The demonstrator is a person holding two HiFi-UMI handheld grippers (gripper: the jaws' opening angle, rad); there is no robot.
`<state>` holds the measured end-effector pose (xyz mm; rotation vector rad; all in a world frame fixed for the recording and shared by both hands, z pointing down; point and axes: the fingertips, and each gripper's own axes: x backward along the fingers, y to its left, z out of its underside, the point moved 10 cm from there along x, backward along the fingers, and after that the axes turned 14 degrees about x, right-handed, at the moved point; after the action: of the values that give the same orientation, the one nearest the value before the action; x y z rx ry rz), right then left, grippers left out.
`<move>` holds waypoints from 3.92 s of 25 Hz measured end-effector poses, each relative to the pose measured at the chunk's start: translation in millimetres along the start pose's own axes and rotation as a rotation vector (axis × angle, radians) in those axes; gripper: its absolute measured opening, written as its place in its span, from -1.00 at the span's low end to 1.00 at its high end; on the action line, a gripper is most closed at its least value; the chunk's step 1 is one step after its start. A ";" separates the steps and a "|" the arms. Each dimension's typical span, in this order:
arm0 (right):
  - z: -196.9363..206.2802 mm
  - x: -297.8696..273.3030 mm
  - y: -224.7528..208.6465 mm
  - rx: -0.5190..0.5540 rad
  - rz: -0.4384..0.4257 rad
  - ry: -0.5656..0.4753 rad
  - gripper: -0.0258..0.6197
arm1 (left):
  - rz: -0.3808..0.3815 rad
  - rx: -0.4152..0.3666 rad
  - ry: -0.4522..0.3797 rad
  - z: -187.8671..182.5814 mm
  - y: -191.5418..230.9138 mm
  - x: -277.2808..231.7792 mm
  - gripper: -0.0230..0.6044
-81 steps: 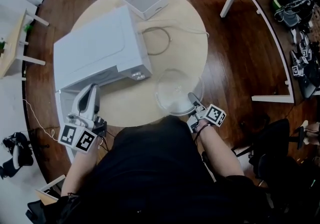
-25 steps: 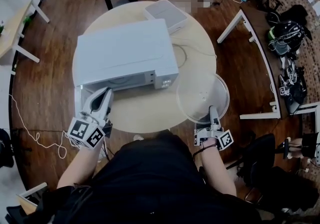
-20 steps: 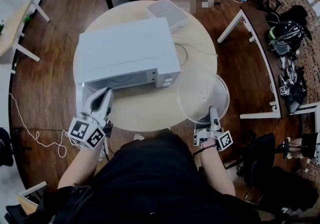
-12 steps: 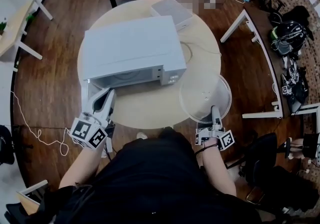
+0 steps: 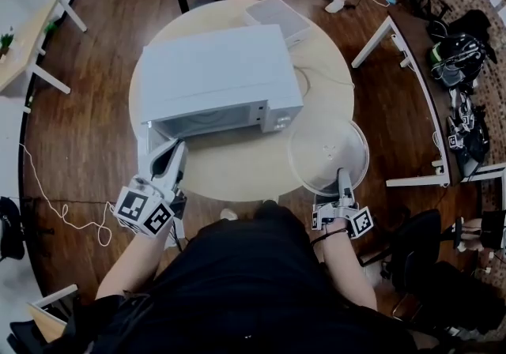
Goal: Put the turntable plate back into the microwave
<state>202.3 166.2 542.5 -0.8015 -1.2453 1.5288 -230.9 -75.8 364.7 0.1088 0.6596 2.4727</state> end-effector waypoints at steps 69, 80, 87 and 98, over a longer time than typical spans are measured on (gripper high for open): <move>91.0 16.4 -3.8 -0.068 -0.028 0.221 -0.82 | -0.017 -0.023 -0.013 12.4 -4.0 68.8 -0.91; 104.9 15.5 -4.3 -0.083 -0.047 0.256 -0.82 | -0.021 -0.022 -0.018 18.2 -7.5 73.2 -0.91; 114.8 9.3 1.5 -0.104 -0.062 0.289 -0.82 | -0.032 -0.017 -0.025 18.5 -4.8 78.0 -0.91; 125.0 2.3 6.8 -0.114 -0.081 0.332 -0.82 | -0.033 -0.012 -0.037 18.7 -4.2 79.6 -0.91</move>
<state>86.0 127.9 568.6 -1.0206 -1.1084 1.2093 -291.0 -21.0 373.8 0.1375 0.6260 2.4364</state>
